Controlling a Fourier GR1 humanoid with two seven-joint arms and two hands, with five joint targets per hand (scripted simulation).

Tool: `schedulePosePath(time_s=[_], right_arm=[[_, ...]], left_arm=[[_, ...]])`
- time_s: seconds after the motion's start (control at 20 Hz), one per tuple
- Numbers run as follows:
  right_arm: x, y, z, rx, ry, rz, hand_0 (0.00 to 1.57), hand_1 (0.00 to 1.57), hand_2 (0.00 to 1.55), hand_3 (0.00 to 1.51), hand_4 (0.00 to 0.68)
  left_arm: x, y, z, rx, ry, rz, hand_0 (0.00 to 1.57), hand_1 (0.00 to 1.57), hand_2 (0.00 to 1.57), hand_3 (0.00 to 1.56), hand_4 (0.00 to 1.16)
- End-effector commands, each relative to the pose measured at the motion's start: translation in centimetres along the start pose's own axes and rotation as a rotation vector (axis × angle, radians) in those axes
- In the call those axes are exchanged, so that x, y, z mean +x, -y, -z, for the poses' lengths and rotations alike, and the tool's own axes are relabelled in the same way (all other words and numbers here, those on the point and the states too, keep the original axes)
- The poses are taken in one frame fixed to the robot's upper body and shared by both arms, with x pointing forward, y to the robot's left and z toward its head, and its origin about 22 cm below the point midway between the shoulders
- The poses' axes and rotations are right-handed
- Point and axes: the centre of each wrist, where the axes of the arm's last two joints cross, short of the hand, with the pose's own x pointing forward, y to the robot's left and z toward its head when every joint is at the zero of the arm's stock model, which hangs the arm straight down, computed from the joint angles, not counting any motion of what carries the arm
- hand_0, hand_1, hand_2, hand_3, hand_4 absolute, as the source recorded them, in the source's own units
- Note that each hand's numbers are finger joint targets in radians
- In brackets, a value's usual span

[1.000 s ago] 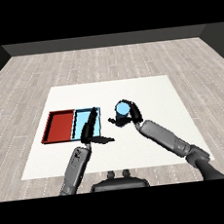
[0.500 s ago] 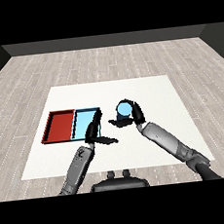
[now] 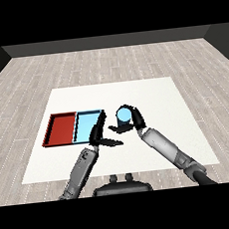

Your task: Pick the blue can and put it in the blue box

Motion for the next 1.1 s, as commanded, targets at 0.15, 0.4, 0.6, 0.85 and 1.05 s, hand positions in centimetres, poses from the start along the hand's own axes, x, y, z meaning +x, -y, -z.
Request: schedulePosePath(time_s=[0.15,0.4,0.6,0.85,1.05], right_arm=[[1.7,0.1,0.8,0.012,0.011,0.006,1.48,1.48,1.46,1.39,0.593],[1.2,-1.3,1.8,0.026,0.009,-0.005,1.49,1.49,1.46,1.39,0.581],[0.0,-0.8,-0.5,0.044,0.017,0.004,1.47,1.47,1.45,1.39,0.588],[1.1,-2.1,0.1,0.037,0.002,-0.028,1.49,1.49,1.46,1.38,0.570],[1.1,-2.3,0.7,0.045,0.030,-0.026,1.50,1.50,1.45,1.38,0.552]], left_arm=[[-1.9,0.3,0.5,-0.013,-0.052,0.008,0.00,0.00,0.00,0.00,0.00],[-2.1,0.7,-0.8,-0.005,-0.076,0.012,0.00,0.00,0.00,0.00,0.00],[-4.3,1.0,-0.1,0.006,-0.093,0.020,0.00,0.00,0.00,0.00,0.00],[-3.2,0.4,1.9,-0.001,-0.073,0.023,0.00,0.00,0.00,0.00,0.00],[-2.9,2.3,2.5,-0.002,-0.106,-0.006,0.00,0.00,0.00,0.00,0.00]])
